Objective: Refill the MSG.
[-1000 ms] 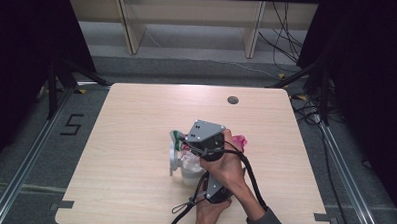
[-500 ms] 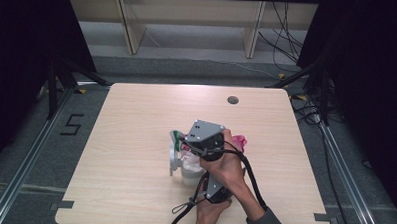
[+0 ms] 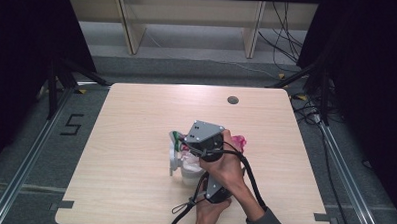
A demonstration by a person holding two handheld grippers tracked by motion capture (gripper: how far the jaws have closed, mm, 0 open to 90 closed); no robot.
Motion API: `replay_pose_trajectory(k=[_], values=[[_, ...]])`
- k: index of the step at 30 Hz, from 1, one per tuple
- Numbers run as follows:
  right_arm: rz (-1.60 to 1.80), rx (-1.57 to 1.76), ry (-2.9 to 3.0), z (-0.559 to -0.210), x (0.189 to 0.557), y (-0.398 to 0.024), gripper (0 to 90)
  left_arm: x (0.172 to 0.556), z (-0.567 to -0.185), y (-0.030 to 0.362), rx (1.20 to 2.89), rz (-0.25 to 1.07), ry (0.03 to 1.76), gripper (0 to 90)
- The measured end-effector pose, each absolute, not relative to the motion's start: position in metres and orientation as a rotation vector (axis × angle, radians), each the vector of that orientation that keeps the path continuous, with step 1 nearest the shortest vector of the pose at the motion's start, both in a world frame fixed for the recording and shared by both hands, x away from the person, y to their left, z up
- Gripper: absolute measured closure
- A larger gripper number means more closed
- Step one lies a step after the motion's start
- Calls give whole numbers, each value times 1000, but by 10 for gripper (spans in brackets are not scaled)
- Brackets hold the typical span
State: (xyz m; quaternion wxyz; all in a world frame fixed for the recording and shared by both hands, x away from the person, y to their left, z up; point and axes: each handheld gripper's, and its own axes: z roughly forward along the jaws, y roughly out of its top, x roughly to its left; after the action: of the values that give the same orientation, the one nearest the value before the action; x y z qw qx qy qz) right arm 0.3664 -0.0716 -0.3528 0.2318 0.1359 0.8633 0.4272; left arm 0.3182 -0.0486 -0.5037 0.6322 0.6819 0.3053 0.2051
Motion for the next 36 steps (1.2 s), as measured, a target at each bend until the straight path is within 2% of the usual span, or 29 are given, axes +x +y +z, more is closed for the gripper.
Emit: replay_pose_trajectory(k=[36], values=[[1206, 396, 2380, -351, 366, -73, 898, 318, -503, -49, 1553, 474, 707, 736]])
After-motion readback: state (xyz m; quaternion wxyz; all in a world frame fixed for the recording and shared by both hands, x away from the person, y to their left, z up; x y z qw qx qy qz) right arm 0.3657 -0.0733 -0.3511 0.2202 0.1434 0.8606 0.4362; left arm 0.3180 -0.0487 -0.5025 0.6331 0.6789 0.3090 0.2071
